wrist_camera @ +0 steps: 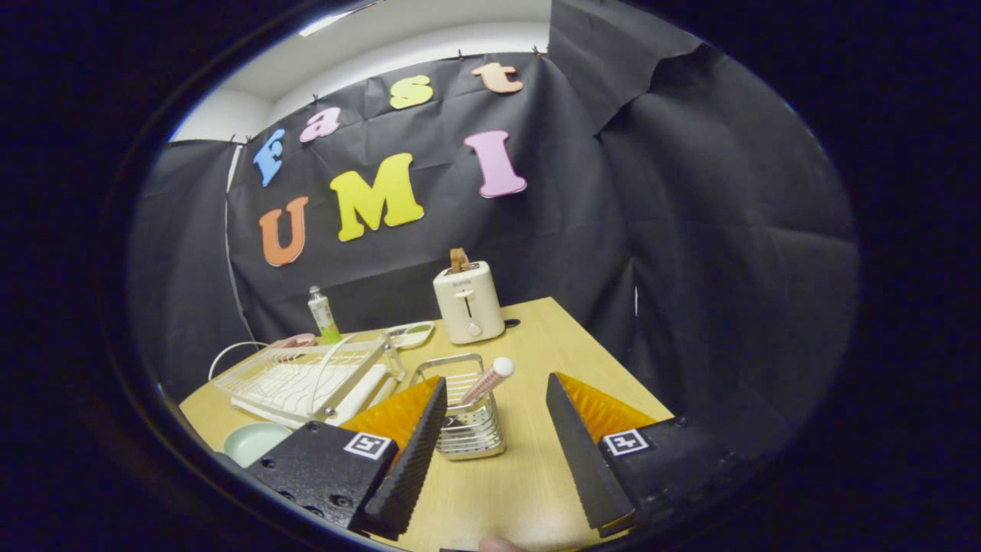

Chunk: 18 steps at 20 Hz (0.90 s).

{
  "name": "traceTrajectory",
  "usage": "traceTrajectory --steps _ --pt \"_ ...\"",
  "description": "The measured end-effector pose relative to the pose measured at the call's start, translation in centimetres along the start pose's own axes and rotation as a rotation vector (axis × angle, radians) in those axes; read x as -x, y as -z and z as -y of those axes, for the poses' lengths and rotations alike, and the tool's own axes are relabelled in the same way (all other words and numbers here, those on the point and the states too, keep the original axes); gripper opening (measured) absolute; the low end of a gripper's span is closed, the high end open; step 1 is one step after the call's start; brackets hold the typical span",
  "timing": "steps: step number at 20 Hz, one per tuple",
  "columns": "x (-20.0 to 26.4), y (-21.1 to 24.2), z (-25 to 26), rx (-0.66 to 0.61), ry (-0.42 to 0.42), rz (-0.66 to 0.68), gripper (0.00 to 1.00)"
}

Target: Take the plate from the dish rack, then take the spoon from the basket and place it into the plate.

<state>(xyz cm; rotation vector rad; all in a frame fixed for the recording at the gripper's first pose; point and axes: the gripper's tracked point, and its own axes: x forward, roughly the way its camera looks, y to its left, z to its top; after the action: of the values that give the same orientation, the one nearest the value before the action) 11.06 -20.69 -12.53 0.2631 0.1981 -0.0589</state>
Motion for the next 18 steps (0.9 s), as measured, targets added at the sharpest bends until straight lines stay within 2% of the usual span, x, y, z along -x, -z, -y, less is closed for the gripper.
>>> traceTrajectory --steps 2,7,10,12,14,18 --pt "-1.1 -0.2 -0.4 -0.02 -0.023 -0.005 0.77" --pt "-2.0 -0.8 -1.0 0.02 -0.035 -0.012 0.36" --pt "-1.7 -0.9 -2.7 0.002 -0.09 -0.033 0.29" --pt "-1.3 -1.1 -4.0 -0.008 -0.128 -0.054 0.21" --pt "-1.4 -1.3 -4.3 0.01 -0.12 -0.061 0.14" --pt "0.0 -3.2 -4.2 0.051 -0.061 -0.028 0.12"
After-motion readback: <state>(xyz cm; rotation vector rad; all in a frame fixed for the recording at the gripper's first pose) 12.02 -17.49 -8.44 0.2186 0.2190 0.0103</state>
